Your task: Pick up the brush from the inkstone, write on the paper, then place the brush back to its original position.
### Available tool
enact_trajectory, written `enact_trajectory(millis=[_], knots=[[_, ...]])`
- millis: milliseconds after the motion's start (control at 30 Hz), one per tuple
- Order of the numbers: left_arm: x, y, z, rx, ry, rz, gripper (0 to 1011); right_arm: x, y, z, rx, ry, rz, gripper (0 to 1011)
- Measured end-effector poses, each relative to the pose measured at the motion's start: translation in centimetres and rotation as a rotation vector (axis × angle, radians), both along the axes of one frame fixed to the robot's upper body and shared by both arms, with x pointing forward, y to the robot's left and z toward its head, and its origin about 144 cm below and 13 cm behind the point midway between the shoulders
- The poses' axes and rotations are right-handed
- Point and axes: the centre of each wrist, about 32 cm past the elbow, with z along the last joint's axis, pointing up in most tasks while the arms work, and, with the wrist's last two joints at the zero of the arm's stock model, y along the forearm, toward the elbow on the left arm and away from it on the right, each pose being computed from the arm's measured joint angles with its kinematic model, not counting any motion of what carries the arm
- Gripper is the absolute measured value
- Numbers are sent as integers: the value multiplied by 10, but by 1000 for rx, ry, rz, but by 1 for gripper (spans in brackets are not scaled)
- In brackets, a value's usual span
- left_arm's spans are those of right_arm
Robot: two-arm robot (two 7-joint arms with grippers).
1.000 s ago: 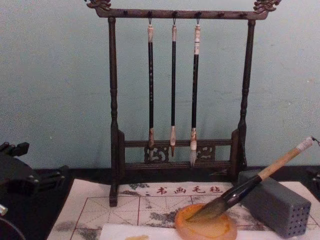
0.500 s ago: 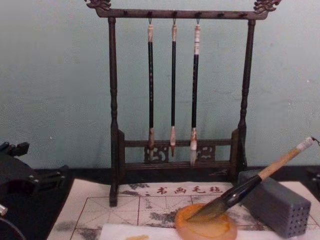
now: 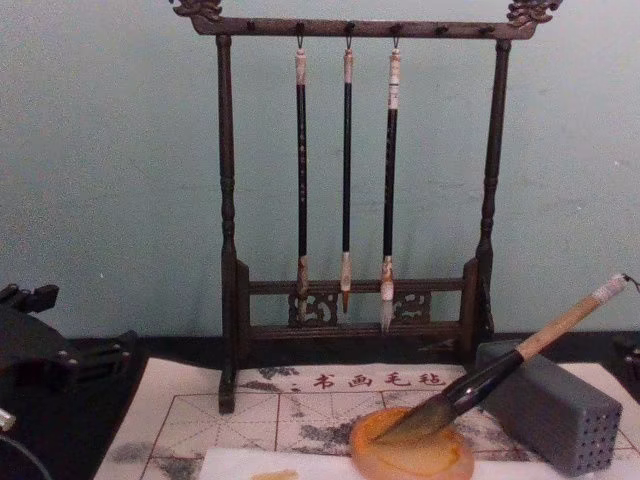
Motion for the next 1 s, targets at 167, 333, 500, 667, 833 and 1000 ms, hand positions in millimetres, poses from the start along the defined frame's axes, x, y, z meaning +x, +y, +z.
enact_trajectory(millis=[167,333,500,667,833,1000], knots=[[0,0,0,0,0,0,1001,0,0,0,0,0,0,1002],[0,0,0,0,0,0,1001,0,0,0,0,0,0,1003],[0,0,0,0,0,0,1001,0,0,0,0,0,0,1002],[0,0,0,0,0,0,1001,0,0,0,0,0,0,1003],[0,0,0,0,0,0,1001,0,0,0,0,0,0,1002],[0,0,0,0,0,0,1001,0,0,0,5,2,2,1002]])
